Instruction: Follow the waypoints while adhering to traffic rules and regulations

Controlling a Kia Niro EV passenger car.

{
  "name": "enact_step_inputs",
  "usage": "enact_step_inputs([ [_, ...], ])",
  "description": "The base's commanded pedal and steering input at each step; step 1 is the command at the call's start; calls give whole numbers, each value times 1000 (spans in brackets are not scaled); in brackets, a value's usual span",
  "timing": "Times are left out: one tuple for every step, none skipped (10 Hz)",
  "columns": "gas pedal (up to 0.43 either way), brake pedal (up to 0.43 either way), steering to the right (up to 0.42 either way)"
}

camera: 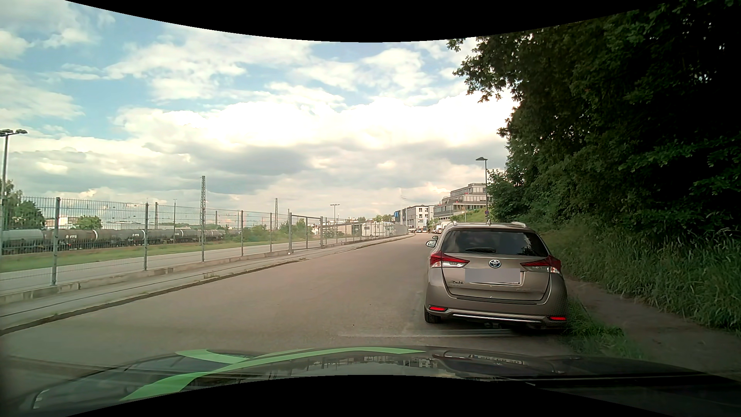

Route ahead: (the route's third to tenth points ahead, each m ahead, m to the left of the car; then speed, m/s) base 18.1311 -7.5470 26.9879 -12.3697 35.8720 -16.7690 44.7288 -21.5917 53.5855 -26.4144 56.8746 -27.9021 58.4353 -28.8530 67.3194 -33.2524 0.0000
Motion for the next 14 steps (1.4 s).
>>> enact_step_inputs([
  [0, 165, 49],
  [0, 165, 51],
  [0, 165, 53],
  [0, 171, 54],
  [0, 171, 57],
  [0, 171, 65],
  [0, 165, 74],
  [0, 171, 83],
  [0, 171, 89],
  [0, 165, 114],
  [0, 165, 154],
  [0, 171, 210],
  [0, 165, 249],
  [0, 165, 275],
])
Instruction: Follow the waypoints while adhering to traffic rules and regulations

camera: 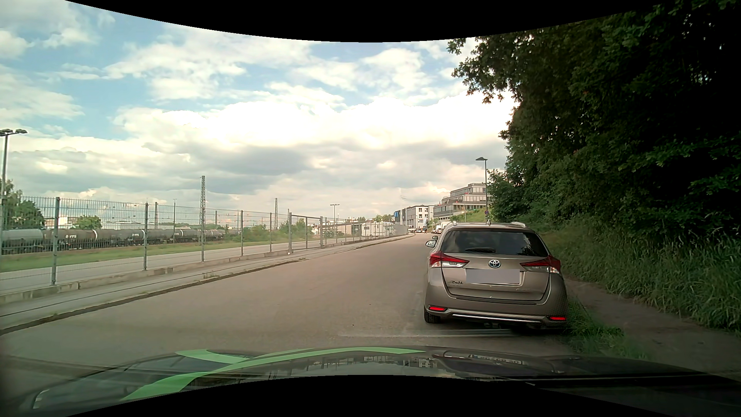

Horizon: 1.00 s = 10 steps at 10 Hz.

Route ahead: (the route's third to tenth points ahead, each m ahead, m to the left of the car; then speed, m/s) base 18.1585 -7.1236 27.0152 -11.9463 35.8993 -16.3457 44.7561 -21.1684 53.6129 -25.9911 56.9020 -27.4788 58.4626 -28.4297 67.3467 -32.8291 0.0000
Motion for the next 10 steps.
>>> enact_step_inputs([
  [0, 165, 310],
  [0, 165, 350],
  [0, 165, 392],
  [0, 165, 438],
  [0, 165, 489],
  [0, 165, 555],
  [0, 165, 600],
  [0, 165, 628],
  [0, 165, 670],
  [0, 165, 714],
])
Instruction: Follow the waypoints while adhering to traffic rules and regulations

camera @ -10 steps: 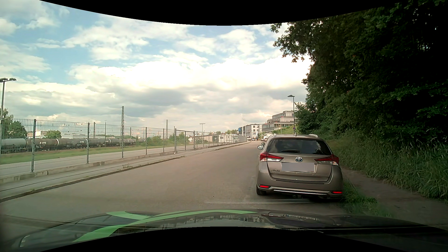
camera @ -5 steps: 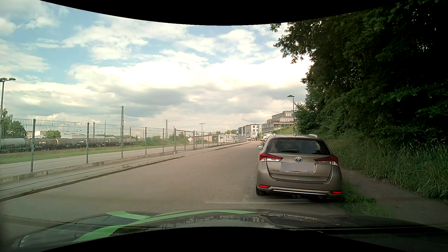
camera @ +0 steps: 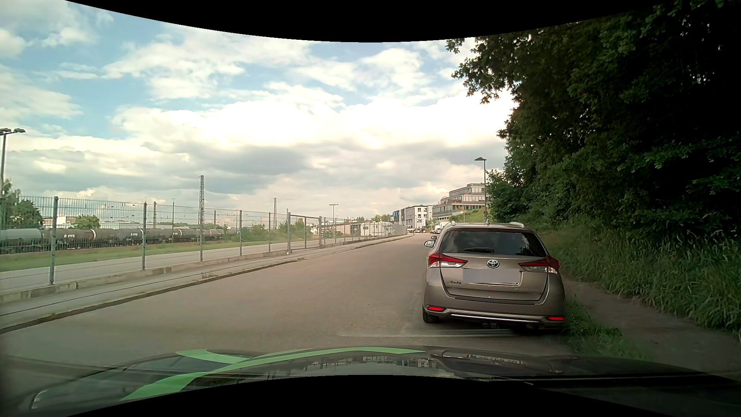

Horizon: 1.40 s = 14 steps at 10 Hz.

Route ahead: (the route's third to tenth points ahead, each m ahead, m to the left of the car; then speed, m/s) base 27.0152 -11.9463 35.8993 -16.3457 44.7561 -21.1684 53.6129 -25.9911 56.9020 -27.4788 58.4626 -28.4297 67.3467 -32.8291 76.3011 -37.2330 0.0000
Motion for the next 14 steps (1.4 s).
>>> enact_step_inputs([
  [0, 165, 756],
  [0, 165, 803],
  [0, 165, 836],
  [0, 165, 851],
  [0, 165, 868],
  [0, 165, 892],
  [0, 159, 912],
  [0, 159, 943],
  [0, 159, 968],
  [0, 159, 976],
  [0, 159, 976],
  [0, 159, 976],
  [0, 134, 976],
  [0, 73, 976],
])
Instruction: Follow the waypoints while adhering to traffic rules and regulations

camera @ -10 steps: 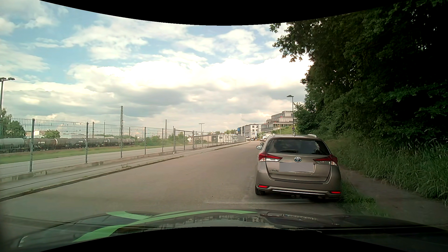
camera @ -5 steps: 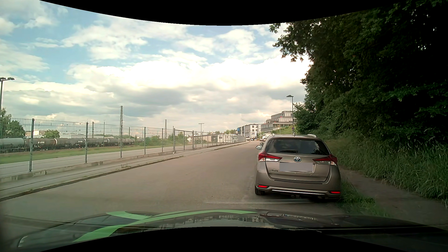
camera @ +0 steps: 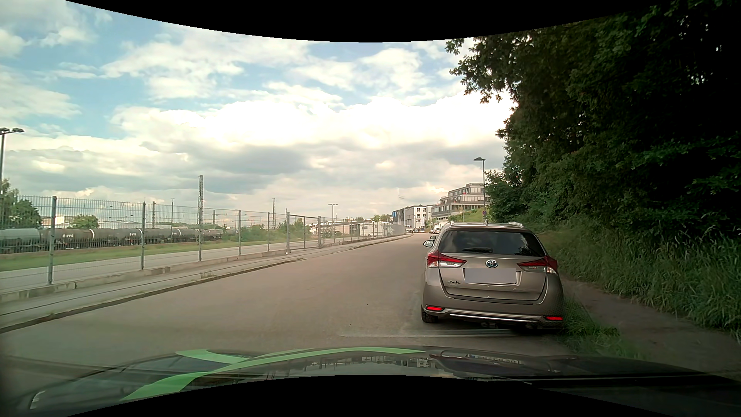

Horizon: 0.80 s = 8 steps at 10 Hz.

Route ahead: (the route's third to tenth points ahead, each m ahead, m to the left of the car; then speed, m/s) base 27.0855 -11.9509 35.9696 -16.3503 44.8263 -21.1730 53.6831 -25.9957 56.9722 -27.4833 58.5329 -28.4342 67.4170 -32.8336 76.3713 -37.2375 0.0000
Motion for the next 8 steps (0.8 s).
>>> enact_step_inputs([
  [0, 61, 976],
  [0, 43, 976],
  [0, 30, 976],
  [0, 49, 976],
  [0, 61, 976],
  [0, 73, 975],
  [0, 110, 976],
  [0, 116, 976],
])
